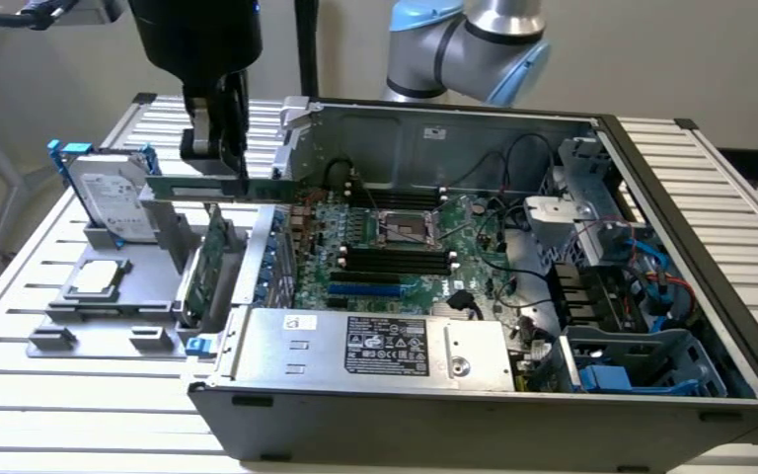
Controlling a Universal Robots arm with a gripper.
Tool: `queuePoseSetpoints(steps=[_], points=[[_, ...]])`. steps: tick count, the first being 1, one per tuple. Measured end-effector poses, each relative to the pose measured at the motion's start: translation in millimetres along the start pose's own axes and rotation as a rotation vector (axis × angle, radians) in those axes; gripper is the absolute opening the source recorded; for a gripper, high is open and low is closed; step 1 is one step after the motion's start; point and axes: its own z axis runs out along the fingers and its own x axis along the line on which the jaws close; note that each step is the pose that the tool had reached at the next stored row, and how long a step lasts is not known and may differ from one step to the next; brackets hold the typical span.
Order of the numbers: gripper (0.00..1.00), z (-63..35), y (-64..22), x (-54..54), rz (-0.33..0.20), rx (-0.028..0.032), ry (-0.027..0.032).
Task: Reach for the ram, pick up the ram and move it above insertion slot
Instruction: 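Pick up the ram and move it above insertion slot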
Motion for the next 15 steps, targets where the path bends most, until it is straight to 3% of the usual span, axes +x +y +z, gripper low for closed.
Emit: queuePoseSetpoints(steps=[15], points=[[0.14,-2.0,-41.8,-4.7,-0.001,0.0025,-0.0353]])
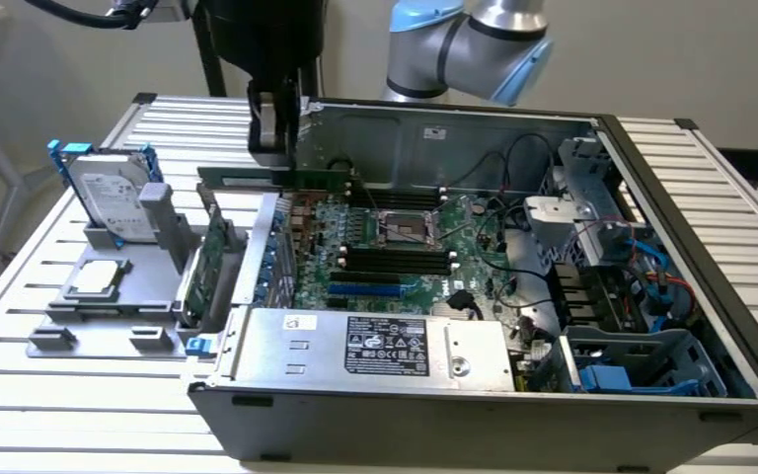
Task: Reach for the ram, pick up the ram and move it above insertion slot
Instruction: 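Pick up the ram and move it above insertion slot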
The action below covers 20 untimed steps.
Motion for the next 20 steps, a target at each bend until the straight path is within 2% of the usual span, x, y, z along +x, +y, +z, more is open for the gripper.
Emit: queuePoseSetpoints(steps=[4,9,14,20], points=[[0.14,-0.5,-11.3,-1.1,0.0,0.0007,-0.0086],[0.14,-1.4,-27.0,-2.9,0.0,0.0011,-0.0144],[0.14,-2.3,-43.8,-4.6,0.0,0.0012,-0.0176],[0.14,-3.2,-64.2,-7.7,-0.001,0.0012,-0.0181]])
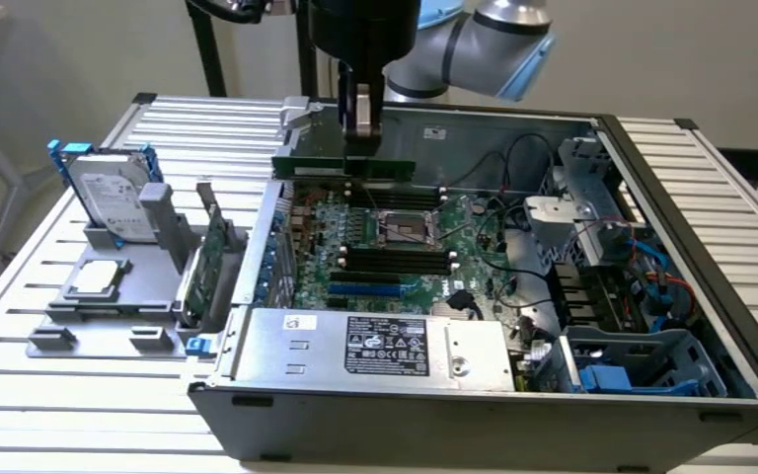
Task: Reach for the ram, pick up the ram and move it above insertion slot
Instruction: 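Pick up the ram and move it above insertion slot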
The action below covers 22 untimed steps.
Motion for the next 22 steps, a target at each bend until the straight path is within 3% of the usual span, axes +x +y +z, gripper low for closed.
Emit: queuePoseSetpoints(steps=[15,22], points=[[0.14,1.9,-34.7,-29.7,0.0,0.0,0.0001],[0.14,3.6,-51.5,-37.9,0.005,0.0004,0.0009]])
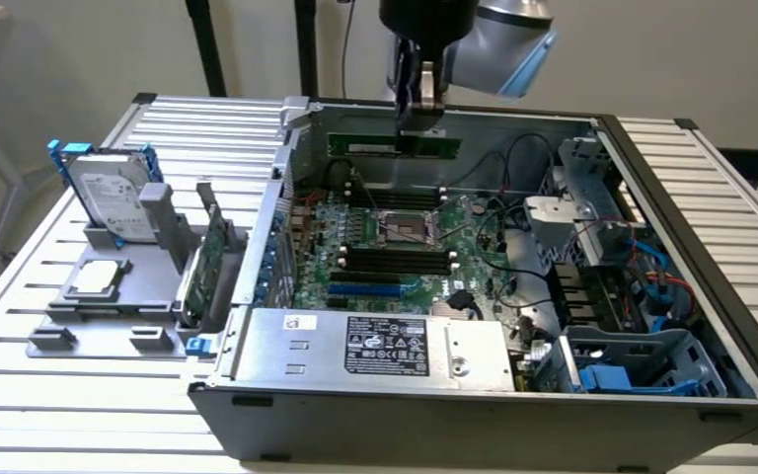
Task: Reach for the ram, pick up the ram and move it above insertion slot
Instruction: 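Pick up the ram and move it above insertion slot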
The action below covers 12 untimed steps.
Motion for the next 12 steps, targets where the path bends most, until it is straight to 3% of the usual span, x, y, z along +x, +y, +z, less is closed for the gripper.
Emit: queuePoseSetpoints(steps=[12], points=[[0.14,4.7,-13.7,-14.7,0.022,0.0019,0.0005]])
